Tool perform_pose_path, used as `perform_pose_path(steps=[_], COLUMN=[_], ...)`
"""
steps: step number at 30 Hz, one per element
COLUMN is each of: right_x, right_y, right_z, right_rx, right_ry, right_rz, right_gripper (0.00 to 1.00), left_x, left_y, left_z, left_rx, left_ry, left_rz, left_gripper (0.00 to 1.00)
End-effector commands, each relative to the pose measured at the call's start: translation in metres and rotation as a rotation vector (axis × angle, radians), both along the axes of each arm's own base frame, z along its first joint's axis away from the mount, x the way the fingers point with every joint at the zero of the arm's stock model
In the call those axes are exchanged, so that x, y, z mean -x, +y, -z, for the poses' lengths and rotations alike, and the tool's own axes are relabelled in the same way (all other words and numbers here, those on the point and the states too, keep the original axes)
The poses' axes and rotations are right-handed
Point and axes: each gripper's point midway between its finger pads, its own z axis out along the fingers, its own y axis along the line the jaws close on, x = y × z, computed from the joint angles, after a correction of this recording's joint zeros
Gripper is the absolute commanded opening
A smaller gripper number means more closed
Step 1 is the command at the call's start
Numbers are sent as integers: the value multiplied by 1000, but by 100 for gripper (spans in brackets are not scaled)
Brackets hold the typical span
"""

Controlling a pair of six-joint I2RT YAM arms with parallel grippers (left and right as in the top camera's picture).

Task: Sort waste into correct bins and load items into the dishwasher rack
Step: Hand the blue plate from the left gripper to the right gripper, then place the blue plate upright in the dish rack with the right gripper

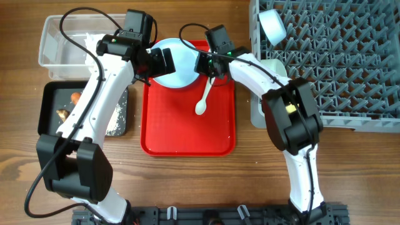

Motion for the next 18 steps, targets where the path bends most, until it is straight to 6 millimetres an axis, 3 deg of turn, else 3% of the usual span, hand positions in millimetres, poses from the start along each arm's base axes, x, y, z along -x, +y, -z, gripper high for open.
perform_pose_path(steps=[1, 6, 7, 9, 10, 12, 14, 16, 18], right_x=[-30, -34, -30, -19, -11, 8, 28, 39, 39], right_y=[-46, -98, -116, -160, -191, -249, -296, -319, -329], right_z=[-94, -218, -242, -274, -288, -310, -326, -332, -325], right_rx=[1, 33, 87, 250, 377, 642, 961, 1213, 1387], right_ry=[-189, -453, -507, -571, -592, -603, -574, -505, -415], right_rz=[34, 62, 96, 197, 277, 436, 511, 500, 413], right_gripper=[4, 5, 4, 4, 4, 4, 4, 4, 4], left_x=[-4, -4, -3, -3, -3, -4, -3, -4, -3], left_y=[3, 3, 3, 3, 3, 3, 3, 3, 3], left_z=[-4, -4, -4, -4, -4, -4, -4, -4, -4], left_rx=[-1, -1, -1, -1, -1, -1, -1, -1, -1], left_ry=[-13, -13, -12, -12, -12, -13, -12, -13, -12], left_rz=[-24, -24, -24, -24, -24, -24, -24, -24, -24], left_gripper=[100, 100, 100, 100, 100, 100, 100, 100, 100])
